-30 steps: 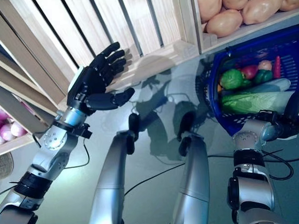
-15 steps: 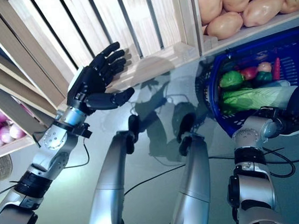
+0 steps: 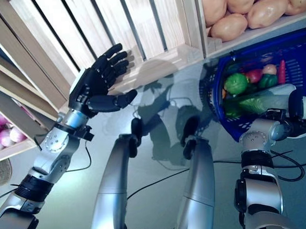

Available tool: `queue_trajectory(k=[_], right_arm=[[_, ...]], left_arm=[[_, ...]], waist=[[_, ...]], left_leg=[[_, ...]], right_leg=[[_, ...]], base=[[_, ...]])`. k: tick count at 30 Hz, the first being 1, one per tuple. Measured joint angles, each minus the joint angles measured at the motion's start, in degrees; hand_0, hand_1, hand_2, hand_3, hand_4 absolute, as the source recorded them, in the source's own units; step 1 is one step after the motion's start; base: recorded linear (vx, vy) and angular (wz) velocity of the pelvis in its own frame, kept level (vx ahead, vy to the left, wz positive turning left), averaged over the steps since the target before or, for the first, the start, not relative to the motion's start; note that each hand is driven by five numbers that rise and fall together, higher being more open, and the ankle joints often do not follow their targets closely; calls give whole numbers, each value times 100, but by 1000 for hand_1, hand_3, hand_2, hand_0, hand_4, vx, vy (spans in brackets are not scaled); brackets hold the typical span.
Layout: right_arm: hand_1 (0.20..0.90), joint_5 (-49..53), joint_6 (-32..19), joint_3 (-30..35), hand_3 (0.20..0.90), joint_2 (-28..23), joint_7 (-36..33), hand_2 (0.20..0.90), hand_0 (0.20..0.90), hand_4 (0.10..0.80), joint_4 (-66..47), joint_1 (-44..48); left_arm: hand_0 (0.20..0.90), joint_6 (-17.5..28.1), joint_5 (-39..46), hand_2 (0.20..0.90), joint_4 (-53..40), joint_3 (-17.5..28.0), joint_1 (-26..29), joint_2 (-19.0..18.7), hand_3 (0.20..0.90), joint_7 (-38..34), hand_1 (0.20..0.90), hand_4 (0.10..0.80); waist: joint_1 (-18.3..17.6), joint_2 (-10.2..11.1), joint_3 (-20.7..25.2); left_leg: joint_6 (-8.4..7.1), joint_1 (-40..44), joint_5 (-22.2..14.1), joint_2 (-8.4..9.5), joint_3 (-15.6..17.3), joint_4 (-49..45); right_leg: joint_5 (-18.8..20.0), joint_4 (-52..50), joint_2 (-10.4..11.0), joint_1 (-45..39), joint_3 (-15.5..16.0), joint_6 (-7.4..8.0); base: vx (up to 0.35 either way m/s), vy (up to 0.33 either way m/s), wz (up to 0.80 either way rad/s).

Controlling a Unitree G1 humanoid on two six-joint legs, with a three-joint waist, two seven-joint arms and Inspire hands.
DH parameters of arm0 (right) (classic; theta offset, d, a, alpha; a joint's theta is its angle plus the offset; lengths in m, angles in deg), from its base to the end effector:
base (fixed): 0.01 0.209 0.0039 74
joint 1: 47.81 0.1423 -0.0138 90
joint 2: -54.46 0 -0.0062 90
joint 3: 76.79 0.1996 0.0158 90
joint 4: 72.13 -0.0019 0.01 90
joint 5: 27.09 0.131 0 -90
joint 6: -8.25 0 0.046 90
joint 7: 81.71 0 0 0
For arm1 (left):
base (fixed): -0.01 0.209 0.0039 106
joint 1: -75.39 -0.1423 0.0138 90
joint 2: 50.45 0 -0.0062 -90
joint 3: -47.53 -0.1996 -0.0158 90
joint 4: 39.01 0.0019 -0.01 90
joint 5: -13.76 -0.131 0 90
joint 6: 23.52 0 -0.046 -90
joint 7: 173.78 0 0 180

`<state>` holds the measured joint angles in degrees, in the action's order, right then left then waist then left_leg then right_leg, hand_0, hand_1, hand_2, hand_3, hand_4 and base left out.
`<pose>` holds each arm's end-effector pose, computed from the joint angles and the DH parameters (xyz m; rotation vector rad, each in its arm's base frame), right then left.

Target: Put vegetables into the basket

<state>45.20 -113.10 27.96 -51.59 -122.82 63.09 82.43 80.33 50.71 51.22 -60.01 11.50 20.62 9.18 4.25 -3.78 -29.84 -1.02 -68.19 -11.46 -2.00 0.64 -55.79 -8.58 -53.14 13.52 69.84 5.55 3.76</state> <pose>0.2955 -0.3241 0.1418 1.1018 -0.4175 -1.2080 0.2663 0.1918 0.1447 -0.0012 -0.4916 -0.4265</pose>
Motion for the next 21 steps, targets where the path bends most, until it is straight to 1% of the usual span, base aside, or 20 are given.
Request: queue_trajectory(k=[4,5,8,11,12,13,15,16,18,19,21], right_arm=[[900,6,-1,-59,900,150,247,900,900,800,-87,-278],[900,5,-2,-60,900,271,416,900,900,800,-136,-481],[900,-11,-4,-126,900,488,587,900,900,800,-509,-868],[900,-369,-10,-395,900,822,702,900,900,800,-1378,-1413],[900,-557,-21,-448,900,917,745,900,900,800,-1494,-1520],[900,-799,-25,-560,900,1044,868,900,900,800,-1673,-1686],[900,-1128,-23,-706,900,1137,1010,900,900,800,-1967,-1978],[900,-1287,-24,-726,900,1203,1079,900,900,800,-2095,-2105],[900,-1608,-19,-829,900,1225,1232,900,900,800,-2267,-2206],[900,-1748,-9,-858,900,1247,1322,900,900,800,-2376,-2288],[900,-2016,-5,-914,900,1248,1363,900,900,800,-2549,-2409]], left_arm=[[900,0,-2,900,54,-9,-216,36,900,-23,900,800],[900,0,-4,900,53,-7,-314,43,900,-30,900,800],[900,-3,-10,900,53,14,-384,46,900,-40,900,800],[900,-24,-16,900,43,101,-456,109,900,-29,900,800],[900,-41,-18,900,43,134,-490,128,900,-25,900,800],[900,-53,-20,900,34,202,-573,186,900,-8,900,800],[900,-91,-25,900,34,239,-636,328,900,-4,900,800],[900,-103,-40,900,-17,261,-691,338,900,-2,900,800],[900,-191,-75,900,-32,305,-743,357,900,10,900,800],[900,-283,-103,900,-18,336,-794,401,900,11,900,800],[900,-391,-146,900,1,331,-848,429,900,12,900,800]], waist=[[-11,4,-2],[-26,6,-1],[-48,10,-1],[-107,27,-2],[-138,44,-2],[-188,58,-1],[-199,88,10],[-203,164,68],[-261,242,79],[-304,265,88],[-333,310,114]], left_leg=[[4,532,48,-46,5,406],[14,889,86,-64,23,658],[18,1593,127,-68,110,1112],[-23,2519,245,-57,138,1760],[-27,2725,276,-52,143,1916],[-43,3106,316,-57,142,2163],[-74,3720,362,-76,144,2573],[-84,3906,388,-90,156,2747],[-113,4245,476,-103,190,3029],[-121,4418,506,-123,193,3186],[-129,4682,596,-146,245,3490]], right_leg=[[103,469,-97,-556,24,53],[155,715,-121,-911,42,58],[204,1122,-132,-1594,107,123],[247,1647,-145,-2469,174,155],[253,1754,-146,-2660,191,164],[267,1941,-150,-3033,263,166],[274,2302,-201,-3629,313,175],[277,2419,-217,-3764,302,178],[359,2688,-289,-4093,343,168],[407,2862,-316,-4278,407,166],[494,3142,-355,-4505,429,164]], base=[[20,51,-7],[37,55,-4],[57,46,-3],[53,43,-1],[55,47,4],[80,75,2],[98,91,-1],[76,87,-7],[29,84,-10],[0,56,-7],[46,70,-10]])
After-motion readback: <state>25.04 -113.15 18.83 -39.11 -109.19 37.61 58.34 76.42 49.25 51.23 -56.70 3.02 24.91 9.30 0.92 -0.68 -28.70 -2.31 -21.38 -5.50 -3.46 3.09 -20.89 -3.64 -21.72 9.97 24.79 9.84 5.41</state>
